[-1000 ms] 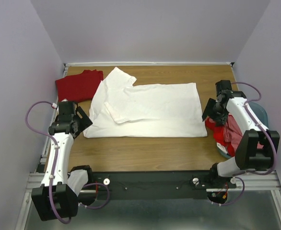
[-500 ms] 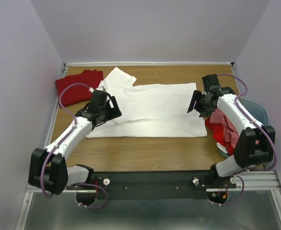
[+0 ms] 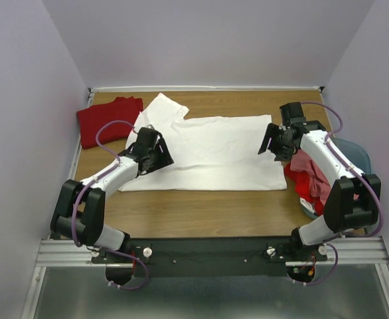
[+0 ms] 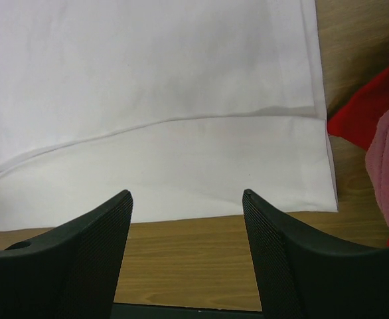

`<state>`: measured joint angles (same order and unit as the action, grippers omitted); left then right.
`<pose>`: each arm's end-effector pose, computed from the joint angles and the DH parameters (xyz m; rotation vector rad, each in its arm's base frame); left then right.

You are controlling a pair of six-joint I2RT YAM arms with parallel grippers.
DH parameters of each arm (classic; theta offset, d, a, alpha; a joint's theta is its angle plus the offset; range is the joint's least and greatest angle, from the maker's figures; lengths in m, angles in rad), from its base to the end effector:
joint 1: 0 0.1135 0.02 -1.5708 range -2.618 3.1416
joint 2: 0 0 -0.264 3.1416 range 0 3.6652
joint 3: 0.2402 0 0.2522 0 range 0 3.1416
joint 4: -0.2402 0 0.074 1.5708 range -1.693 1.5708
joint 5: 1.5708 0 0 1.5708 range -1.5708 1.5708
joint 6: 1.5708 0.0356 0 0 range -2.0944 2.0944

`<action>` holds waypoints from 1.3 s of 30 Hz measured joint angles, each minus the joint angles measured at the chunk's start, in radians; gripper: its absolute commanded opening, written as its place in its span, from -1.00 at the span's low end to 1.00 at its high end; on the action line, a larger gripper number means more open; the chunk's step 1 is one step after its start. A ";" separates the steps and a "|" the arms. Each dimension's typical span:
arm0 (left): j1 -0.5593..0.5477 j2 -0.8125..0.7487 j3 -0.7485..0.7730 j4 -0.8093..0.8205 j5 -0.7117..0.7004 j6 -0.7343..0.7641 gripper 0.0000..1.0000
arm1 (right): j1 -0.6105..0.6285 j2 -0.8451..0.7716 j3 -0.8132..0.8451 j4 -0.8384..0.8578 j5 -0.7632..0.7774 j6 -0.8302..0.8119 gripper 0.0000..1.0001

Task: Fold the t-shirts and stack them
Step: Fold the tshirt

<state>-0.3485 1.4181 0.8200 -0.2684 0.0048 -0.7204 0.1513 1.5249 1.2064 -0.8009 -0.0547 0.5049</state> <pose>0.2697 -0.0982 0.2026 -0.4595 2.4543 -0.4725 0.3033 0.0482 0.2589 0.4614 2.6794 0.2716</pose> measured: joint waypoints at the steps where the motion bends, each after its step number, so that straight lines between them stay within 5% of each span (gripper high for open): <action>1: 0.000 0.010 0.000 0.007 0.004 -0.001 0.40 | 0.000 0.001 0.000 0.000 -0.001 0.000 0.49; 17: -0.005 0.051 -0.024 0.019 0.006 -0.034 0.26 | 0.000 0.005 0.000 0.001 -0.005 0.002 0.50; 26: -0.016 0.133 -0.001 0.045 0.006 -0.028 -0.66 | 0.000 0.005 0.000 0.005 -0.005 0.004 0.51; 36: -0.032 0.230 0.167 0.050 0.006 -0.004 -0.65 | 0.000 0.005 -0.010 0.008 -0.005 0.004 0.51; 39: -0.038 0.259 0.204 0.046 0.006 0.007 -0.43 | 0.000 0.005 -0.017 0.008 -0.005 0.004 0.52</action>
<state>-0.3862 1.6768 1.0245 -0.2226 0.0109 -0.7136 0.1513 1.5295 1.1893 -0.7925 -0.0593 0.5091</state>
